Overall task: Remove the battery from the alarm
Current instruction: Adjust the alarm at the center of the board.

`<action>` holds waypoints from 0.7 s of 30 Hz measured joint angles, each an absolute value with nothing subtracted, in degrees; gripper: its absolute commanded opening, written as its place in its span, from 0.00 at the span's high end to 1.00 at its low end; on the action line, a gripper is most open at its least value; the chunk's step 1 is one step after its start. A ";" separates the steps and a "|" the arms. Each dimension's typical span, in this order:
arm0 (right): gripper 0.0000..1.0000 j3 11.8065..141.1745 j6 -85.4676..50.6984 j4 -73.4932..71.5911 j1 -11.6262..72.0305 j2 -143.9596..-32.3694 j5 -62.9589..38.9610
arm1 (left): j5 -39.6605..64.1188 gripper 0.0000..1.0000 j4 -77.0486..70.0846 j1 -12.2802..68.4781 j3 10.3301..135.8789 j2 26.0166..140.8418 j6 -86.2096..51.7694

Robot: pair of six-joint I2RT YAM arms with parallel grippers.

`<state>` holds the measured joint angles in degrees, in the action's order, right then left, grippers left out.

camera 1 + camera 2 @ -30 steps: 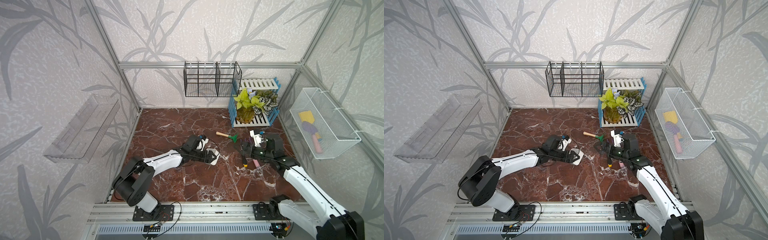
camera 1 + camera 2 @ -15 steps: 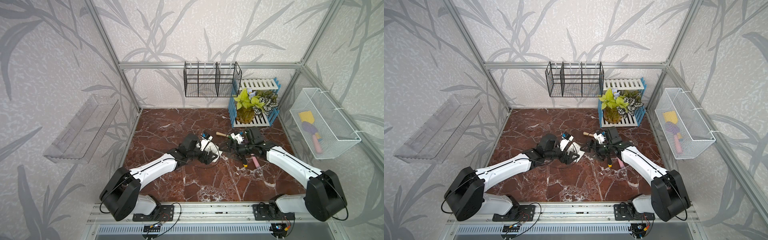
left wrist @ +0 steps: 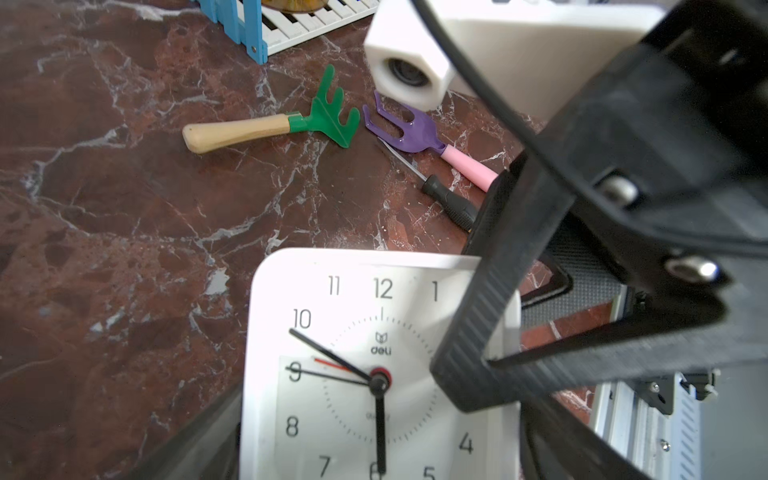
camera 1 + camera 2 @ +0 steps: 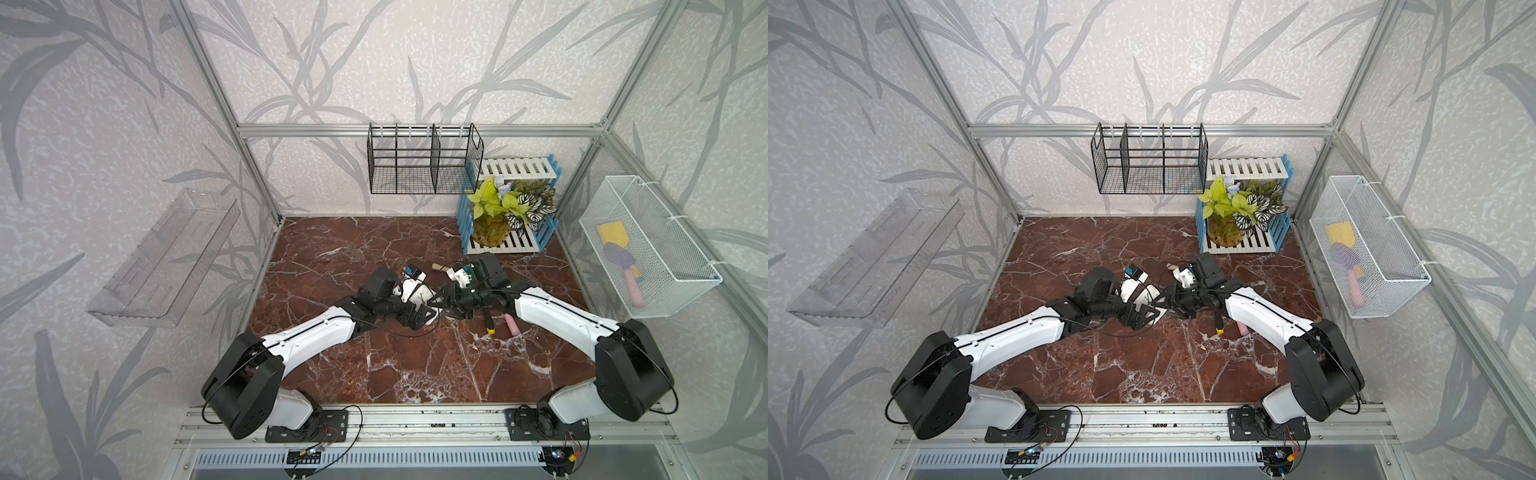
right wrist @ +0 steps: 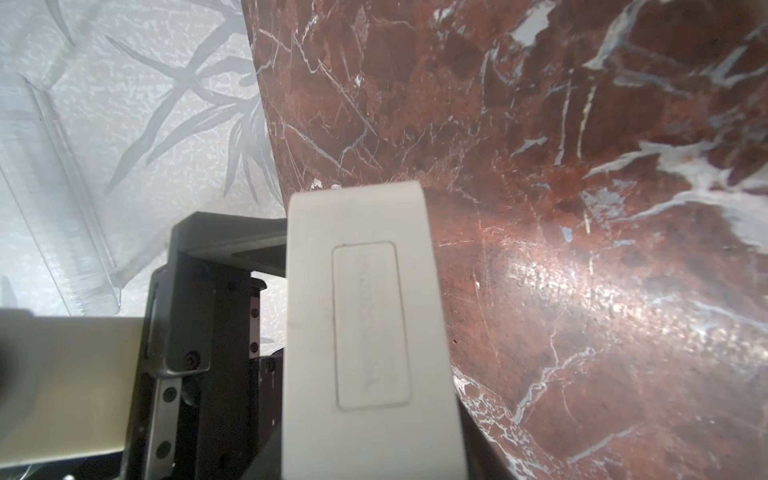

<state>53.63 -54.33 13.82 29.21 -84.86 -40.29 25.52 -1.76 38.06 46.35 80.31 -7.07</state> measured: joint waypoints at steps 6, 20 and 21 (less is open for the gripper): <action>0.73 53.63 -52.21 21.30 28.14 -83.05 -31.92 | 20.71 0.00 -4.69 36.77 36.05 66.78 -9.96; 0.70 82.63 -32.84 71.57 49.23 -101.12 16.84 | -19.75 0.00 4.56 26.76 27.11 40.73 -33.74; 0.70 84.71 -32.77 73.67 50.50 -104.01 19.46 | -21.26 0.00 5.56 25.96 27.29 39.97 -34.59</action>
